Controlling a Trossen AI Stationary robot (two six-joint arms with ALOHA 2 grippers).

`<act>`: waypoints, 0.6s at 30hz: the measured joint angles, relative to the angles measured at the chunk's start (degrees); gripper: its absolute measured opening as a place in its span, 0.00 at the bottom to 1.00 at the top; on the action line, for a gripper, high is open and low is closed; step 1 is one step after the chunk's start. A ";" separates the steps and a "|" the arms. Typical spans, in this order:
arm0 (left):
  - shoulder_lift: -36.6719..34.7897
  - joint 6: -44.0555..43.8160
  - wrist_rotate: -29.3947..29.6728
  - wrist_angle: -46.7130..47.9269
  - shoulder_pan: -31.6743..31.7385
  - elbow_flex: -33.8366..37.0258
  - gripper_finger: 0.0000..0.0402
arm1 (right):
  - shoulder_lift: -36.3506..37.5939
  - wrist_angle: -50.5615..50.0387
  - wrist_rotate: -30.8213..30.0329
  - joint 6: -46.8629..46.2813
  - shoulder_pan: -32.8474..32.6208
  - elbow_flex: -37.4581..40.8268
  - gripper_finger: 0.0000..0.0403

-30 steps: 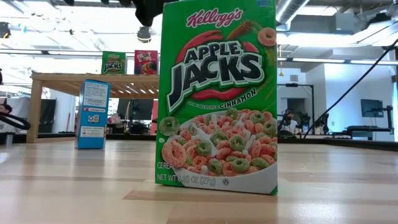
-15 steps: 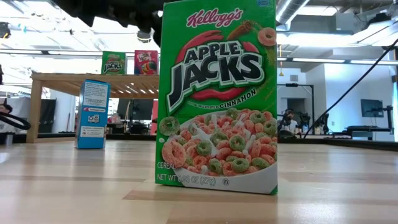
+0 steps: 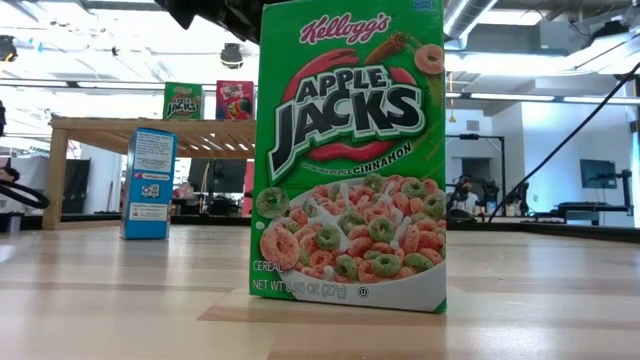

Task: Stack cereal on shelf
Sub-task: Put the top red cereal box on the shelf aligned with the other red cereal box

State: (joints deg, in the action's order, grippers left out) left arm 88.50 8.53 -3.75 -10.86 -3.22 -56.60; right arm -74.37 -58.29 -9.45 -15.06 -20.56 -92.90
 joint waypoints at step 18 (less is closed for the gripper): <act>4.57 -0.76 1.60 1.00 0.07 -0.04 0.81 | 0.04 -0.11 0.00 -0.01 0.00 0.72 0.72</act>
State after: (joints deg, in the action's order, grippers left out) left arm 93.07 7.77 -2.15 -9.86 -3.16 -56.64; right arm -74.33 -58.40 -9.45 -15.07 -20.56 -92.19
